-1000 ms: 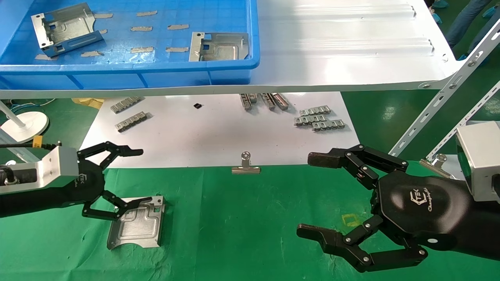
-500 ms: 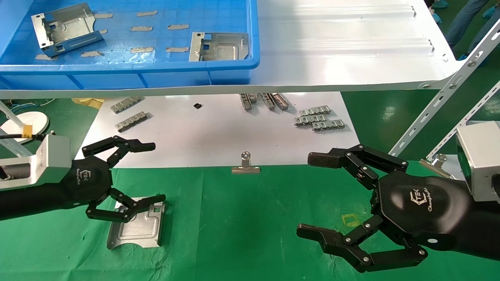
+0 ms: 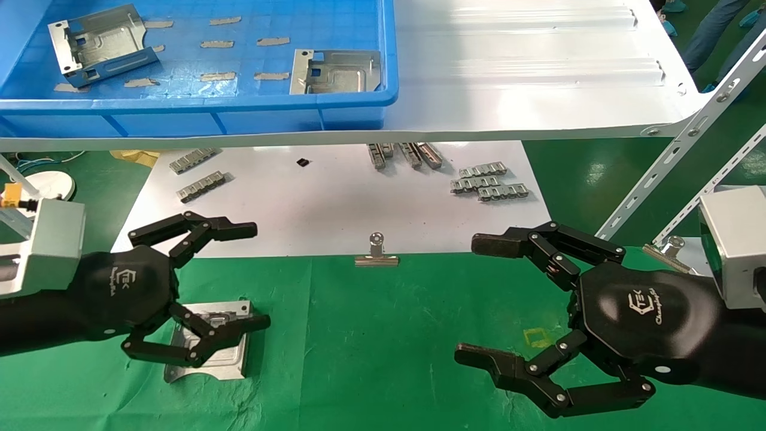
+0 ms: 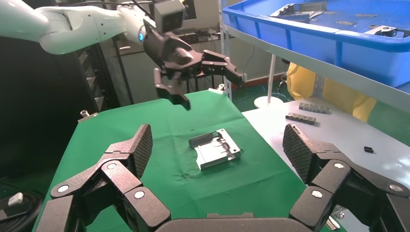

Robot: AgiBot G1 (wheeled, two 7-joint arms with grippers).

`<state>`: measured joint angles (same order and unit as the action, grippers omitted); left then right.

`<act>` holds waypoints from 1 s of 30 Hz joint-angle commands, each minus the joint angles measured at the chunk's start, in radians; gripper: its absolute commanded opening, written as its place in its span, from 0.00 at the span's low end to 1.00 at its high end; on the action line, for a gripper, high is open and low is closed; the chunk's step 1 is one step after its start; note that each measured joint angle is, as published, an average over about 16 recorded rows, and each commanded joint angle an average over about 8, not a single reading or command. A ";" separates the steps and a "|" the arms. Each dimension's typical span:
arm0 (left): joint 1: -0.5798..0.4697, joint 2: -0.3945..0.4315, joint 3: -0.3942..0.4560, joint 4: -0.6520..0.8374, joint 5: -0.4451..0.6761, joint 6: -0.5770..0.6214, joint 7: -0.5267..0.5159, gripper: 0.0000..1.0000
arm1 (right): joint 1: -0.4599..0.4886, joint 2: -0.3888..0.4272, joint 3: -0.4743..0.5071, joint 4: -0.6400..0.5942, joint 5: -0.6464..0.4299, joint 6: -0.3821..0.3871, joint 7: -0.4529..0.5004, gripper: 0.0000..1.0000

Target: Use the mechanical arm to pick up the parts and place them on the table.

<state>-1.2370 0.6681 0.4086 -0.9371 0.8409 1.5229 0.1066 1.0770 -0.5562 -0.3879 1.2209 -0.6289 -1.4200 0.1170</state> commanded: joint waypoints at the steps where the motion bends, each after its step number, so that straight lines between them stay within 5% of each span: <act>1: 0.019 -0.007 -0.015 -0.040 -0.013 -0.003 -0.034 1.00 | 0.000 0.000 0.000 0.000 0.000 0.000 0.000 1.00; 18: 0.167 -0.058 -0.133 -0.356 -0.114 -0.027 -0.297 1.00 | 0.000 0.000 0.000 0.000 0.000 0.000 0.000 1.00; 30: 0.178 -0.063 -0.142 -0.378 -0.124 -0.031 -0.310 1.00 | 0.000 0.000 0.000 0.000 0.000 0.000 0.000 1.00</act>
